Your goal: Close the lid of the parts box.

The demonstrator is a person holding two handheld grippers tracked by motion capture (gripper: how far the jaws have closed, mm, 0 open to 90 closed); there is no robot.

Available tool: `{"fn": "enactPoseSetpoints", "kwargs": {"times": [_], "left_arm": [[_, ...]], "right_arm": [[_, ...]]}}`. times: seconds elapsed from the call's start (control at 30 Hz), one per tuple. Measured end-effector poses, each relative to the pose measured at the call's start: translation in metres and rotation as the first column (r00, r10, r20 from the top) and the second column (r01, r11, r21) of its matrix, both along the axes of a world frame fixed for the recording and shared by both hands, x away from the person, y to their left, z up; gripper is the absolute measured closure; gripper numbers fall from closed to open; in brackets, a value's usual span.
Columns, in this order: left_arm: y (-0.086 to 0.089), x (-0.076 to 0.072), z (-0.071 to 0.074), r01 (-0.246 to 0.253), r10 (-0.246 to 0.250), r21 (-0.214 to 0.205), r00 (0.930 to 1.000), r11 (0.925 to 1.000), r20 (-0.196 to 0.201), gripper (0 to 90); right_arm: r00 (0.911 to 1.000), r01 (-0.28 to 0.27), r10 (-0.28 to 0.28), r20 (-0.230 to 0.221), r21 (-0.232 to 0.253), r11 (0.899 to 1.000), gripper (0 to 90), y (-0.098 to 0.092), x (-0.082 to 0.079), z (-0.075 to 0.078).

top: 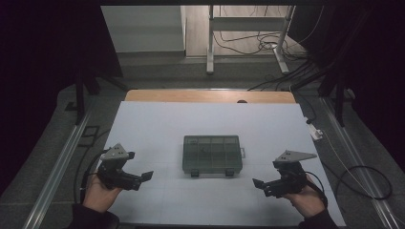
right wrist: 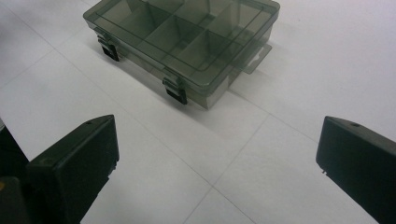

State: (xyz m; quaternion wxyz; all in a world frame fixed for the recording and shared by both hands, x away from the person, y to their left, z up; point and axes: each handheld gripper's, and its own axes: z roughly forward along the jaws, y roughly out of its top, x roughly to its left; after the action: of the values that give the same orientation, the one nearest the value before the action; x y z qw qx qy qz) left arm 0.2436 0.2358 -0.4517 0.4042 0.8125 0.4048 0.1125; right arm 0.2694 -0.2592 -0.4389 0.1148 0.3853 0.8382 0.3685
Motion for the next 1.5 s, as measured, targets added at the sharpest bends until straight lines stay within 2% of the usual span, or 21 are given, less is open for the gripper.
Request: {"fn": "enactPoseSetpoints", "kwargs": {"times": [0.6,1.17,1.5], "left_arm": [[0.014,-0.014,0.000,-0.035,0.035,-0.004,0.9994,0.9994,0.007,0.0],[0.020,-0.023,-0.003,-0.050,0.050,-0.001,0.9987,0.9988,0.004,0.0],[0.024,-0.027,-0.007,-0.058,0.058,-0.002,0.9983,0.9983,-0.002,0.0]], "right_arm": [[0.9988,0.049,-0.049,-0.001,0.005,0.999,0.0,-0.019,-0.008,-0.001],[0.9958,0.091,-0.091,-0.004,0.014,0.996,0.0,-0.034,-0.017,-0.003],[0.9937,0.112,-0.112,-0.014,0.004,0.994,0.0,-0.040,-0.021,-0.006]]}}
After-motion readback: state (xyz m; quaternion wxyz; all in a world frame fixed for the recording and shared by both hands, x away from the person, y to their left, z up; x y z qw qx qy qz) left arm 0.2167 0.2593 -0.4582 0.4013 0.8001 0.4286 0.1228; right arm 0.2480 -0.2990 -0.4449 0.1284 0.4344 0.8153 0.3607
